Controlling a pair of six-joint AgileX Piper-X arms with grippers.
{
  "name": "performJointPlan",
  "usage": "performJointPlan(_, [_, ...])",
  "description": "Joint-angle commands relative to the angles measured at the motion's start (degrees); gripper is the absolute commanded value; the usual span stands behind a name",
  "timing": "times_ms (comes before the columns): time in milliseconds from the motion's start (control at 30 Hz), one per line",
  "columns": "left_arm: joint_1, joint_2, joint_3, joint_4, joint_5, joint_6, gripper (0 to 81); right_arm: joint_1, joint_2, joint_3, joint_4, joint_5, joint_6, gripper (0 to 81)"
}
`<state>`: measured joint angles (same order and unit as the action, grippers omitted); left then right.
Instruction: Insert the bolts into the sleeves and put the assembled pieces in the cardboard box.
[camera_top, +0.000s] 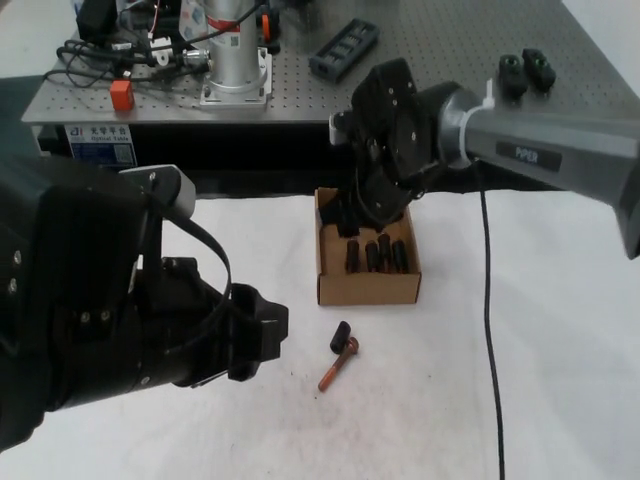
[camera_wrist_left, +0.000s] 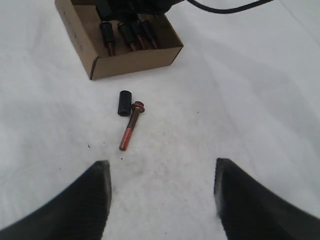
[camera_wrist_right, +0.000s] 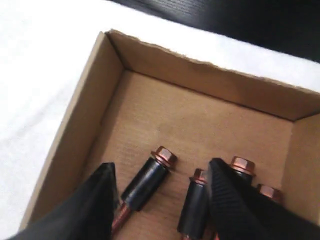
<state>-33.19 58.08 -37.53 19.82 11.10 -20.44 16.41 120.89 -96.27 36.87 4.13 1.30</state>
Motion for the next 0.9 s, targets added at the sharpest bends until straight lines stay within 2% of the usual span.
performJointPlan(0, [-0.2,-0.1,-0.3,-0.1,-1.8,0.4,44.0,0.5,-5.9,-1.0,2.6,-1.8,0.5,37.2])
performJointPlan(100, [-0.2,-0.1,-0.3,-0.1,-5.5,0.4,44.0,2.5,-12.3,1.7,7.5,-2.6,1.7,36.9])
performJointPlan(200, [-0.2,-0.1,-0.3,-0.1,-8.9,0.4,44.0,5.0,-17.0,6.5,12.5,-2.6,7.4,36.9])
performJointPlan(300, [-0.2,-0.1,-0.3,-0.1,-9.5,0.4,44.0,7.5,-18.5,10.9,13.9,-2.6,14.4,36.9])
performJointPlan(567, [-0.2,-0.1,-0.3,2.1,-9.4,0.1,44.0,9.7,-12.2,14.4,12.5,-2.8,22.8,36.9])
performJointPlan(667, [-0.2,-0.1,-0.3,3.3,-9.4,0.6,44.0,9.7,-9.2,14.4,11.6,-7.6,25.8,36.9])
performJointPlan(867, [-0.2,-0.1,-0.3,3.3,-9.4,1.6,44.0,10.6,-5.4,14.4,11.9,-7.7,26.5,36.9])
